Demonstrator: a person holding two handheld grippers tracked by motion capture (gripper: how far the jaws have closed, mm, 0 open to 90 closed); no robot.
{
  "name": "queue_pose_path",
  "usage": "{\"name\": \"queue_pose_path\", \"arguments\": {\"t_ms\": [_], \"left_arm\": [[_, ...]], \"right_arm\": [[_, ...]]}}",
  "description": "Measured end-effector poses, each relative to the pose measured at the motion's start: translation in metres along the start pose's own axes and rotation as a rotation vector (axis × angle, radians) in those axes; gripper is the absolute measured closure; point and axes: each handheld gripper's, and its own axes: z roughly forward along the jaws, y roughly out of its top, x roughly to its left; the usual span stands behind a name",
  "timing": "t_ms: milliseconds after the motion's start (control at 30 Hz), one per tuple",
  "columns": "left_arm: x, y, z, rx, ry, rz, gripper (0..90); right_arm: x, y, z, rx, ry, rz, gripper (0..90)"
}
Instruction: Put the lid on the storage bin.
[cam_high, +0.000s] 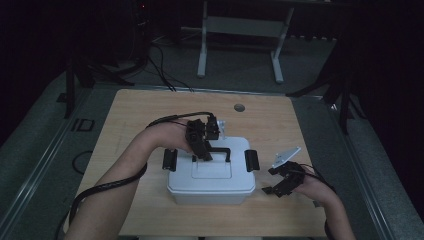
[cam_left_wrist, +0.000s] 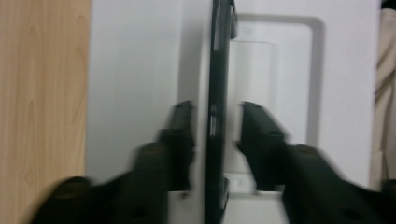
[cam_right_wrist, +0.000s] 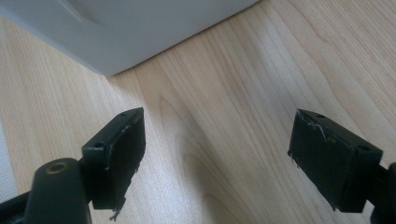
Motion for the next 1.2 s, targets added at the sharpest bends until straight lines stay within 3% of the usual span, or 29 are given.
{"name": "queue_pose_path", "arguments": {"t_ms": [33,200,400,567,667,867,900,1200], "left_arm": [[0.0,-0.001,-0.001,-0.007,0.02,-0.004,53.4],[0.003,-0.007,-0.003,-0.012,0.027,-0.049,38.0],[0.005,-0.018,-0.004,-0.031,0.003,-0.082,24.6],[0.005,-0.027,-0.007,-0.064,-0.019,-0.1,21.5],[0.004,-0.032,-0.008,-0.064,-0.009,-0.094,18.8],[0.003,-0.05,-0.01,-0.119,0.037,-0.093,16.2],[0.004,-0.056,-0.01,-0.128,0.052,-0.099,16.2],[0.005,-0.083,-0.014,-0.165,0.061,-0.153,15.5]], "right_arm": [[0.0,0.0,0.0,0.001,0.0,-0.001,18.2],[0.0,0.001,0.0,0.004,-0.001,-0.005,18.2],[0.001,0.002,0.001,0.003,-0.001,-0.007,18.2],[0.001,0.003,0.001,0.005,-0.001,-0.007,18.2],[0.001,0.003,0.0,0.001,0.0,-0.008,18.2],[0.002,0.006,-0.001,0.001,-0.002,-0.009,18.2],[0.002,0.006,-0.001,0.0,-0.003,-0.009,18.2],[0.002,0.006,0.0,0.0,-0.002,-0.004,18.2]]}}
